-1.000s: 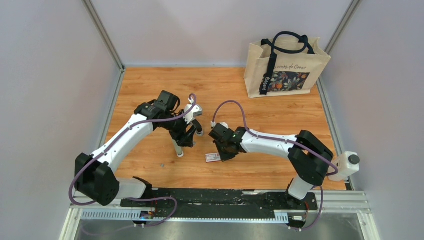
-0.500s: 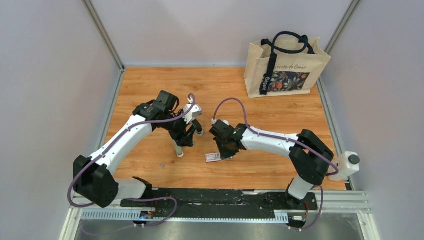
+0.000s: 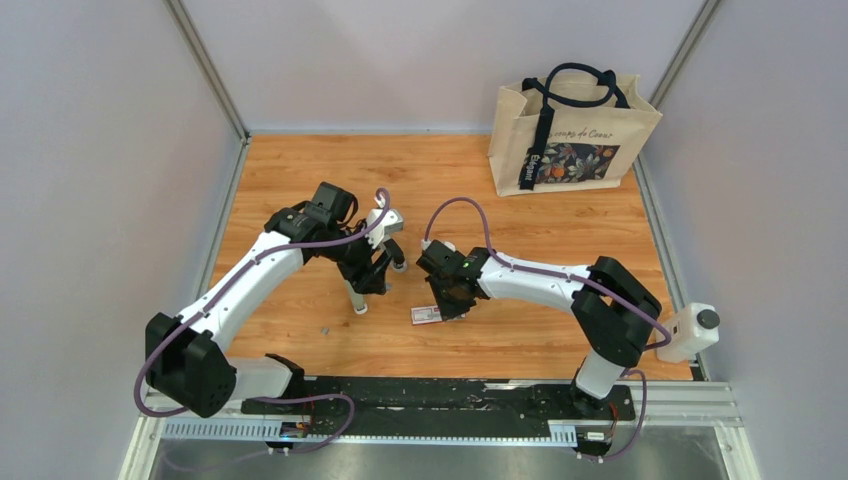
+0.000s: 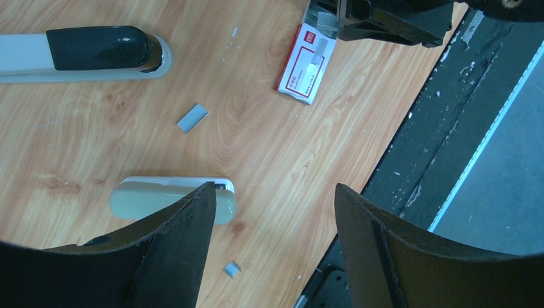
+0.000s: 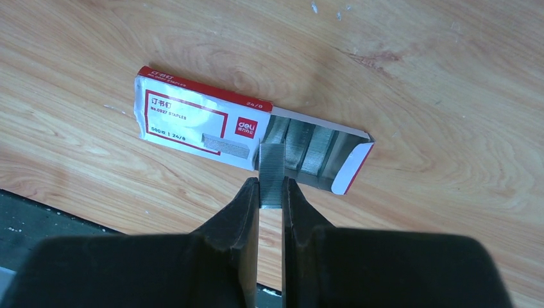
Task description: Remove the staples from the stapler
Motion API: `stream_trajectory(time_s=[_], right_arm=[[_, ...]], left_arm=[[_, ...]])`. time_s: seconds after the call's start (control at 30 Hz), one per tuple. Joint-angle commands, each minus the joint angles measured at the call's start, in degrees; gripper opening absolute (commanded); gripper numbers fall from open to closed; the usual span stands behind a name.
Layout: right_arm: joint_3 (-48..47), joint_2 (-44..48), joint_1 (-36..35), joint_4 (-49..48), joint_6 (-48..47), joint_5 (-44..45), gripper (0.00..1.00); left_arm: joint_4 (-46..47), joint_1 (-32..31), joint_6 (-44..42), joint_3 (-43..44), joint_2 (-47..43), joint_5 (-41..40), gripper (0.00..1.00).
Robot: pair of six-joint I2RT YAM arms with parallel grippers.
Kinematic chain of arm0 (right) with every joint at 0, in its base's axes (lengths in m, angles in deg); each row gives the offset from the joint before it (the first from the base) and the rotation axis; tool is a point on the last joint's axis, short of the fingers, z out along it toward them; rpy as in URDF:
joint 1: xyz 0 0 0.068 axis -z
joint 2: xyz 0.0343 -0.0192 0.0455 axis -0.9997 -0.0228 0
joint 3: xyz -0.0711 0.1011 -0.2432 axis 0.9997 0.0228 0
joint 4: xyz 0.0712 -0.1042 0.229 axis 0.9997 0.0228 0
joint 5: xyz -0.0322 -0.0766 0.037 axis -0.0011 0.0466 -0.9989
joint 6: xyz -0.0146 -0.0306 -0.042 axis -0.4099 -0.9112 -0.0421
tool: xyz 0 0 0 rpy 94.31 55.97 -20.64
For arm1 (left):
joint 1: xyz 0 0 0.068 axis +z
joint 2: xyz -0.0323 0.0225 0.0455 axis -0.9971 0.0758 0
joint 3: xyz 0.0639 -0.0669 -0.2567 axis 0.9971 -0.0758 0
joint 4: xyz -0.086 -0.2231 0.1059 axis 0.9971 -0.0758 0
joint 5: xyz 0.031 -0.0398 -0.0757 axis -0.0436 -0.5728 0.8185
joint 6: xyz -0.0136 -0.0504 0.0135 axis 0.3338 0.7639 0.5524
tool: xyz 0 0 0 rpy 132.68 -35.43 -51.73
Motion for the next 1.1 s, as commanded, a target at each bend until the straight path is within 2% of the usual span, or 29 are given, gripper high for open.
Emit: stream_trajectory(time_s=[0.0,0.8,1.07], right_arm=[[-0.41,-0.09,0.2,-0.71,0.22,-0.63,0.0],[1.18,0.09,1.08,-1.94,0.13,-0.9,0.01],[-1.19,-1.49,1.25,0.16,-0.48,-1.6,0.07]], left_arm=[[1.01,-0.02,0.52,-0.12,-1.8,0.53,0.76],[1.27,-0.02,1.05,-0.38,-1.71,0.7,0.74],[1.44,-0.02,0.87,-0.38,-2.5,0.35,0.74]])
